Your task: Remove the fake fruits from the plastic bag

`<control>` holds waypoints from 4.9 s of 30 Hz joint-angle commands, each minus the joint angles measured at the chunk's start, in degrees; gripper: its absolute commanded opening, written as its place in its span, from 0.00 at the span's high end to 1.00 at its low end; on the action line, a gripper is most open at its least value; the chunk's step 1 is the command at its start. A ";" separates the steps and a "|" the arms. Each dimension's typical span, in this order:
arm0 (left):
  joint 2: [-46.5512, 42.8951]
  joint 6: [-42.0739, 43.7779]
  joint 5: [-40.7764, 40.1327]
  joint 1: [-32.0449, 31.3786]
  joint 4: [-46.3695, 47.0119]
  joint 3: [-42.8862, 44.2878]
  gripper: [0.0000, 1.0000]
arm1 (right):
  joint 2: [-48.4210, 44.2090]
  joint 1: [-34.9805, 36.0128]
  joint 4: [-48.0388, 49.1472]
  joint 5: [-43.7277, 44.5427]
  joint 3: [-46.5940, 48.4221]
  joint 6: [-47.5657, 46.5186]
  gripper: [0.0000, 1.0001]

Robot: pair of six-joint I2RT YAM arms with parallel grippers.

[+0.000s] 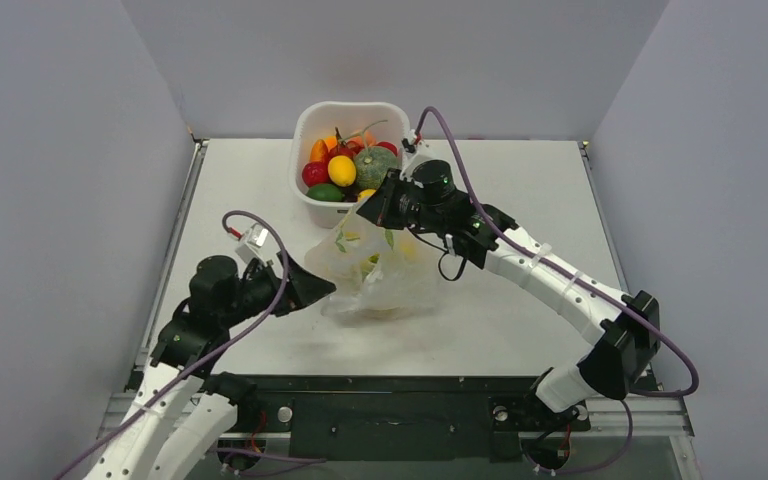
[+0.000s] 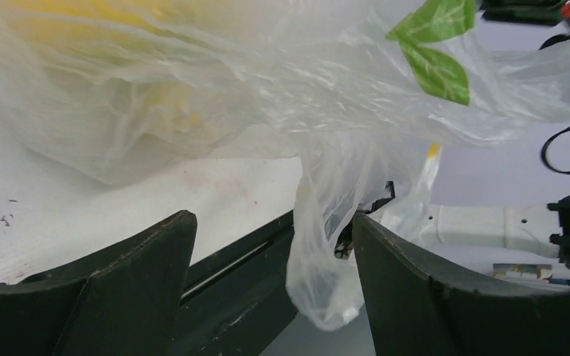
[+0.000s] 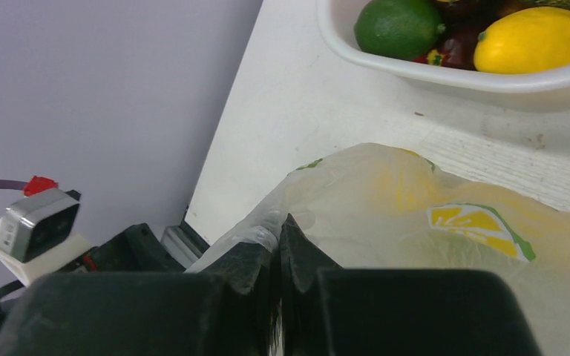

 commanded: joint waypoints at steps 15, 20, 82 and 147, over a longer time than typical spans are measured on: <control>15.69 -4.66 -31.97 -25.01 16.32 3.06 0.26 | 0.00 1.76 -2.73 -1.07 4.36 -7.05 0.95; 13.75 1.57 -26.20 -25.02 16.43 4.06 0.23 | -1.81 4.05 -16.24 13.12 5.23 -18.43 0.52; 7.38 12.29 -49.97 -24.85 -21.88 31.95 0.18 | -13.87 30.35 17.38 46.77 -22.12 -44.73 0.09; 51.87 30.29 -66.79 -31.15 -4.79 58.52 0.24 | -21.92 1.41 14.17 -3.57 -20.60 -21.27 1.00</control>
